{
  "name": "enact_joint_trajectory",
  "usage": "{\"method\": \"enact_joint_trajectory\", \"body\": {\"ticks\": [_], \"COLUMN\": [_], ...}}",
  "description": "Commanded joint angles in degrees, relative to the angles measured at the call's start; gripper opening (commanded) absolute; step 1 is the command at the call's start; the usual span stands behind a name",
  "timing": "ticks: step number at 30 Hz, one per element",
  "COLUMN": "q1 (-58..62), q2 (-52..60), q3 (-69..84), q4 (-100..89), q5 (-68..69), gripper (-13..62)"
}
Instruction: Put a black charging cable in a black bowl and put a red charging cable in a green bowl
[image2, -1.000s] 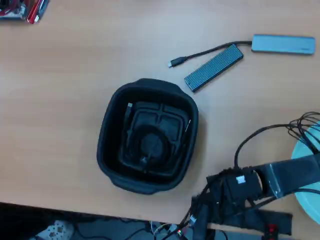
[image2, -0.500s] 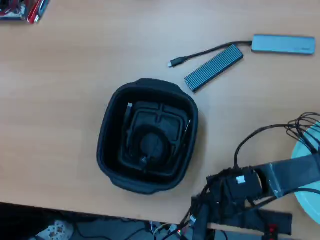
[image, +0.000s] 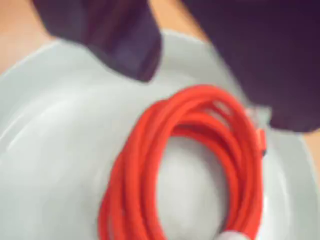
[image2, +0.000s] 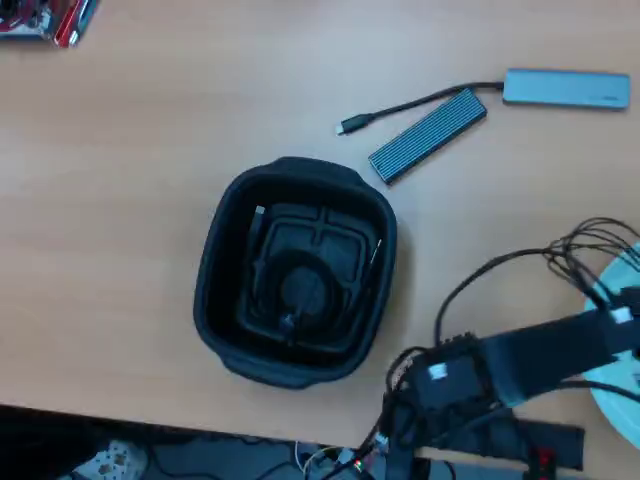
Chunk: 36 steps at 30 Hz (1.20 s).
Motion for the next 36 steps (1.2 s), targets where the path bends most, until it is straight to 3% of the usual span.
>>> {"method": "enact_joint_trajectory", "body": {"ticks": [1, 18, 29, 36], "q1": [-2.9, -48.52, -58.36, -61.96], "q2": [6.06, 10.9, 29.62, 29.88], "q3": [-2.02, -1.58, 18.28, 29.62], "q4": [-0.09, -1.05, -12.57, -18.54], "q5": [-0.26, -0.7, -5.19, -7.82], "gripper": [25.3, 25.3, 25.3, 25.5]}}
